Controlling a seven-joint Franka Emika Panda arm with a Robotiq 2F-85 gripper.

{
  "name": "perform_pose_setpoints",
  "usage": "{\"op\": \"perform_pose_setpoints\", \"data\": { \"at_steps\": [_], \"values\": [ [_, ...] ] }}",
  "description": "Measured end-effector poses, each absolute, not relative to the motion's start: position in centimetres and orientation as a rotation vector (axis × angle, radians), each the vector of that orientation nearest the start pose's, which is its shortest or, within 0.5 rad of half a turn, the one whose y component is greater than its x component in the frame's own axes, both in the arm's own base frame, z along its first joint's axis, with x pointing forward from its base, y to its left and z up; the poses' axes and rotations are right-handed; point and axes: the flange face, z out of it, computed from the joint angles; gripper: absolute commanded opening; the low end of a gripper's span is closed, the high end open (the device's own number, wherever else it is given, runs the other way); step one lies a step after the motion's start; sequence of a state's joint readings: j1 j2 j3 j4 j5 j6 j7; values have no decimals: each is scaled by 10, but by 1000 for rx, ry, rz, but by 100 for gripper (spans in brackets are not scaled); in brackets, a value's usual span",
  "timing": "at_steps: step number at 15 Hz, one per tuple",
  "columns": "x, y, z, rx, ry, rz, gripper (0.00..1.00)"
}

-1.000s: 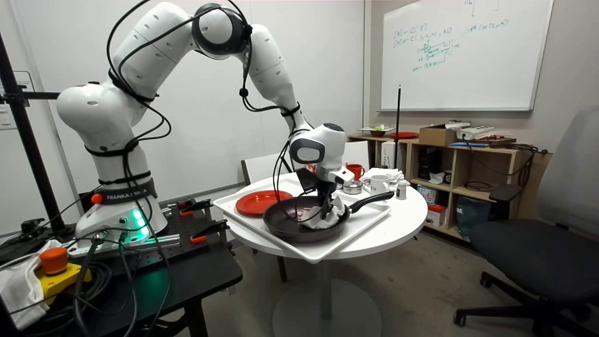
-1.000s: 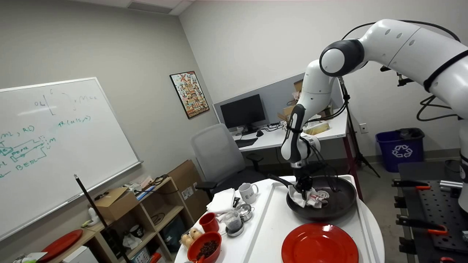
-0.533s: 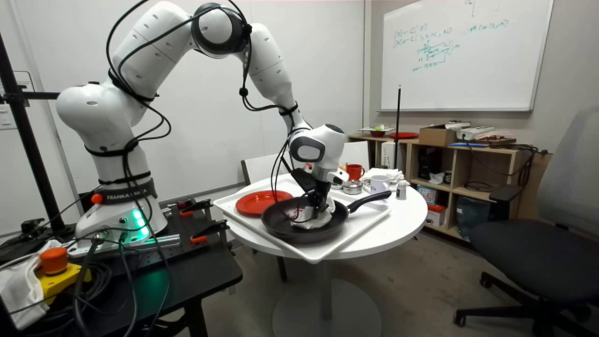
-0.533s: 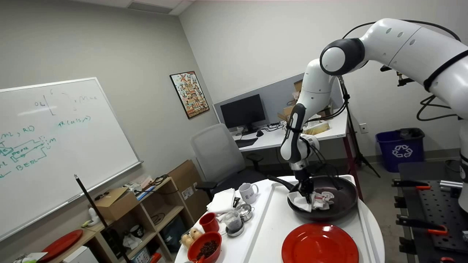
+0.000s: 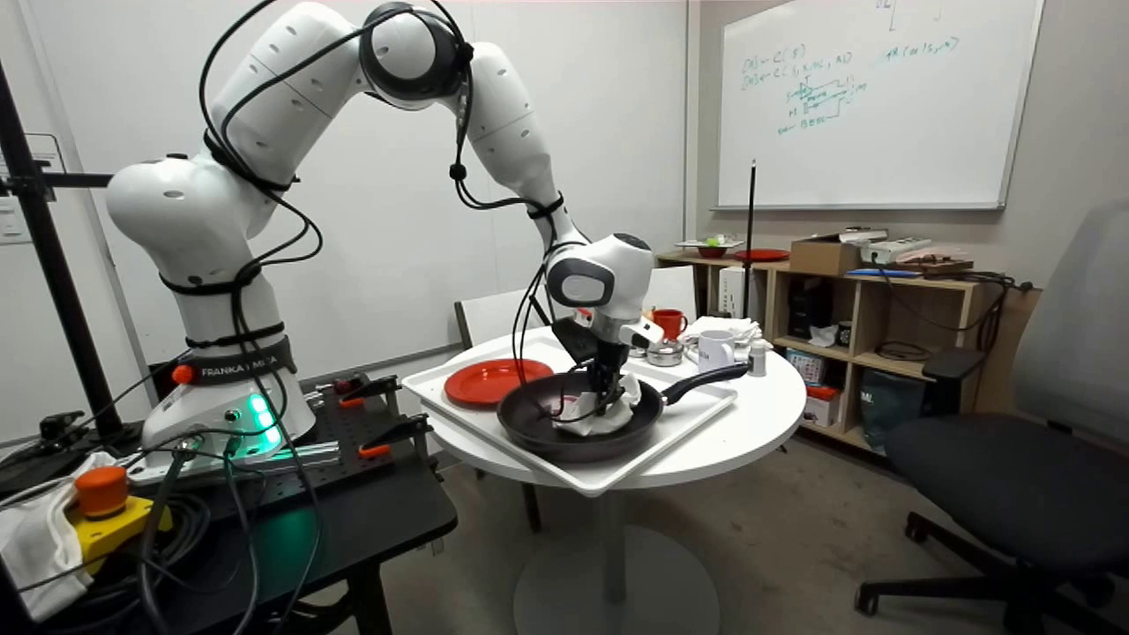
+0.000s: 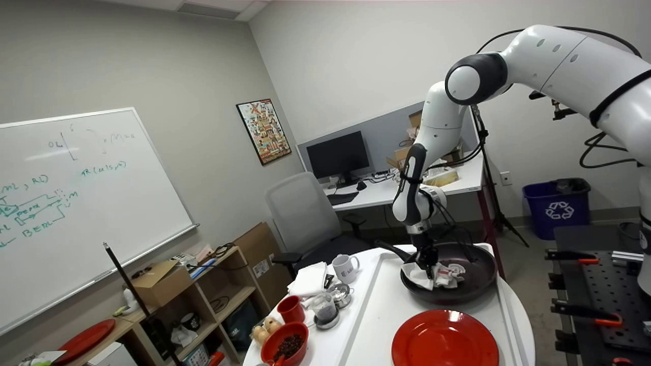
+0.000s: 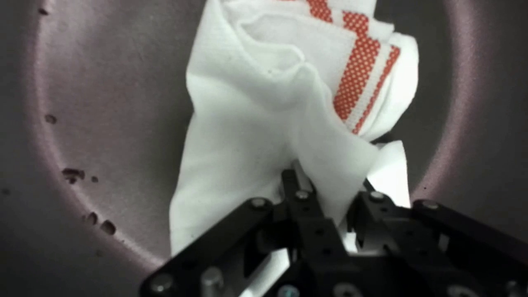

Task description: Use the towel to wipe the pan.

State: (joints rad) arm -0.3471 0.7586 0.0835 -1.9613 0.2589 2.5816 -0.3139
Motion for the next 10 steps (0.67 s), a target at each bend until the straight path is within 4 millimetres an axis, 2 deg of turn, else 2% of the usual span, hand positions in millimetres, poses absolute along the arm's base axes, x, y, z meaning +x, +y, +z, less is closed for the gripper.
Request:
{"op": "perform_pose_setpoints", "data": {
  "at_steps": [6,10],
  "values": [
    [550,-205,74,-2926,491,60,5],
    [542,-230,75,-2932,604,29,5]
  ]
}}
